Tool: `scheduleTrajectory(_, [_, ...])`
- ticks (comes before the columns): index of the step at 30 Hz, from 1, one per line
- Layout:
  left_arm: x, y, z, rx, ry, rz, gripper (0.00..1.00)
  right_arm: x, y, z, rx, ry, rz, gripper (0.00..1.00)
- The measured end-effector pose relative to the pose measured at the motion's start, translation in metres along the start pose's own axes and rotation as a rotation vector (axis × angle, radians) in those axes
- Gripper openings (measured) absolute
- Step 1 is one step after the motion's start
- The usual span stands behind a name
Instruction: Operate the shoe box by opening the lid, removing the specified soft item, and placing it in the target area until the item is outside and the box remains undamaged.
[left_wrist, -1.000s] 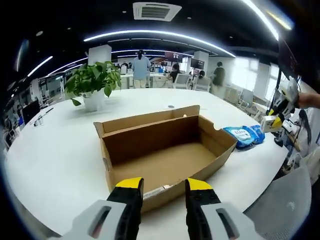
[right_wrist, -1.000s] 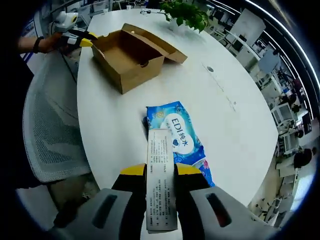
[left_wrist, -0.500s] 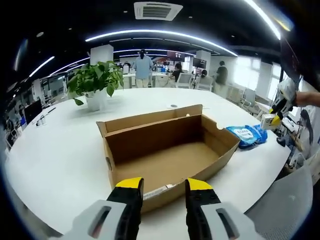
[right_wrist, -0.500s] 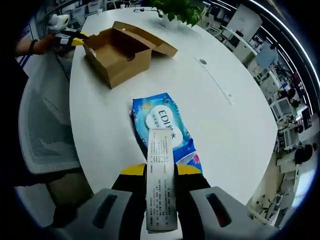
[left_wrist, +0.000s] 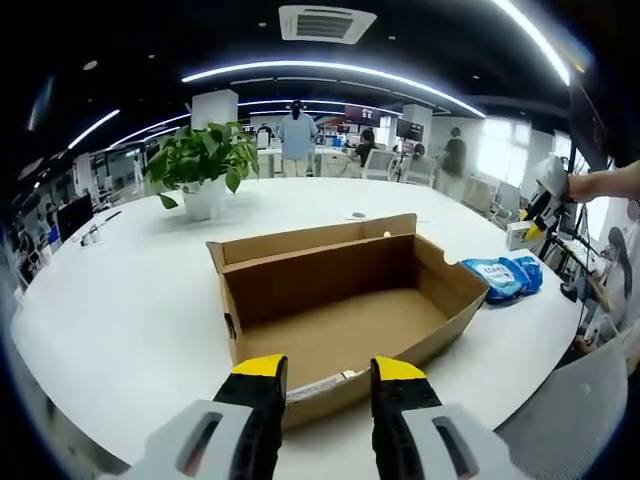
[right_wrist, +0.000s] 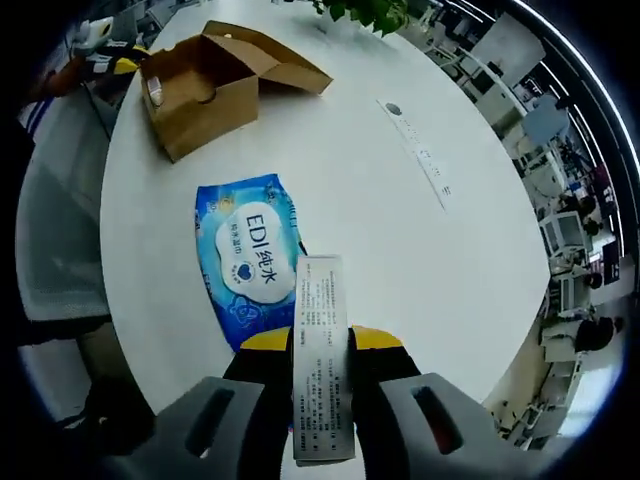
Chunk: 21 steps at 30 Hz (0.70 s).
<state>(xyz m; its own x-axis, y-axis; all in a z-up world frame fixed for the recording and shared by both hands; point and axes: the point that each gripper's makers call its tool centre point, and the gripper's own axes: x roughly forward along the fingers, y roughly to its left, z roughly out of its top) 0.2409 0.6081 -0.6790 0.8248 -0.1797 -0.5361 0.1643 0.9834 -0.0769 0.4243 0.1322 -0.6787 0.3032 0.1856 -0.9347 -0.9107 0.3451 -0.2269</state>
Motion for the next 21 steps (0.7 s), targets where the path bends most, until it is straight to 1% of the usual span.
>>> scheduleTrajectory(5, [0.002,0.003,-0.001,-0.004,0.000,0.009,0.34,0.011,-0.012,-0.002,0.009,0.016,0.009,0.18])
scheduleTrajectory(13, [0.003,0.006,-0.003,0.000,0.008,0.020,0.34,0.023,-0.015,-0.008,-0.002,0.037,0.030,0.18])
scheduleTrajectory(21, [0.003,0.007,-0.004,0.016,0.015,0.031,0.34,0.038,-0.022,-0.020,-0.031,0.079,0.045,0.18])
